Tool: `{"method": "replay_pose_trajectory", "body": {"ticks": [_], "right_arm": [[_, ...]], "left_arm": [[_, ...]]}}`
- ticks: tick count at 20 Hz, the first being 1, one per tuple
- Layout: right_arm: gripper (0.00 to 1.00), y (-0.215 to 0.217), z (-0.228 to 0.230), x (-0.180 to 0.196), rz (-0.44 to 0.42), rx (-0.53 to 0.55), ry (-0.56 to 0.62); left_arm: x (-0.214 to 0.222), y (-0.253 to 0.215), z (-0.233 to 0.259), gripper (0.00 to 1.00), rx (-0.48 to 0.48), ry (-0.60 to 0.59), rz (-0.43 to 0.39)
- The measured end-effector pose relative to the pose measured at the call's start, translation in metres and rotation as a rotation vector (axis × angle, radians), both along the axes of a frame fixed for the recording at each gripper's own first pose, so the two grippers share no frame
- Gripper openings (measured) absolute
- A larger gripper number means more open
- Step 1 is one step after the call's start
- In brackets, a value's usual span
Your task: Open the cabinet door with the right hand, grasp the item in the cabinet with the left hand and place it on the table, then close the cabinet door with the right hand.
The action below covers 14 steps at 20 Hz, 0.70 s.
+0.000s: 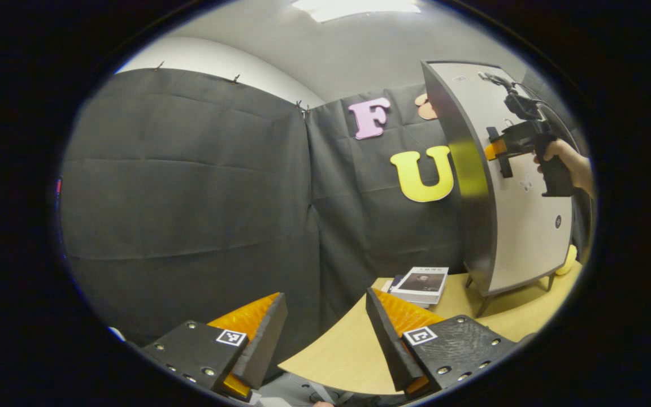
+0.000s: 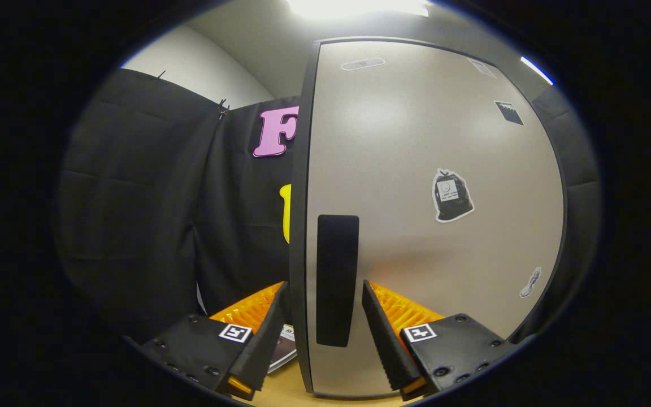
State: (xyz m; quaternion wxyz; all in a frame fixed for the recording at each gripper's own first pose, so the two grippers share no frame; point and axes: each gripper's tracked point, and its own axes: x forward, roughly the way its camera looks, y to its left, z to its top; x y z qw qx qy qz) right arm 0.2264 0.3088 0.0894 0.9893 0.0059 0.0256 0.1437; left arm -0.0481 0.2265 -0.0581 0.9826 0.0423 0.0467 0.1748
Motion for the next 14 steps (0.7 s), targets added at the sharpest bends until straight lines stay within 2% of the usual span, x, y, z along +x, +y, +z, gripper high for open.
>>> {"method": "replay_pose_trajectory", "body": {"ticks": [2,3,4,6,7,8,9,10,14], "right_arm": [[0.5,-0.001,-0.003,0.004,-0.025,0.019,0.027],[0.46,-0.004,-0.004,0.007,-0.05,0.029,0.045],[0.33,-0.005,-0.002,0.007,-0.051,0.04,0.057],[0.26,-0.004,-0.003,0.003,-0.048,0.011,0.066],[0.26,-0.003,-0.005,0.004,-0.044,0.011,0.073],[0.14,-0.004,-0.006,0.003,-0.024,0.005,0.076],[0.17,-0.006,-0.006,0.0,-0.006,0.01,0.074],[0.07,-0.005,-0.005,0.0,0.016,0.013,0.072],[0.07,-0.009,-0.002,-0.019,0.101,0.016,0.083]], "left_arm": [[-0.001,0.0,-0.001,0.85,0.001,0.004,0.004],[0.0,0.001,0.001,0.85,0.0,0.0,0.004],[0.0,0.001,0.002,0.85,-0.001,-0.004,0.002],[0.002,0.002,0.008,0.86,-0.005,-0.019,-0.008],[0.004,0.001,0.011,0.86,-0.006,-0.027,-0.014],[0.008,-0.001,0.013,0.86,-0.006,-0.033,-0.021],[0.015,-0.006,0.015,0.86,-0.008,-0.038,-0.032],[0.019,-0.009,0.016,0.85,-0.01,-0.042,-0.043],[0.031,-0.036,0.024,0.85,-0.014,-0.051,-0.105]]}}
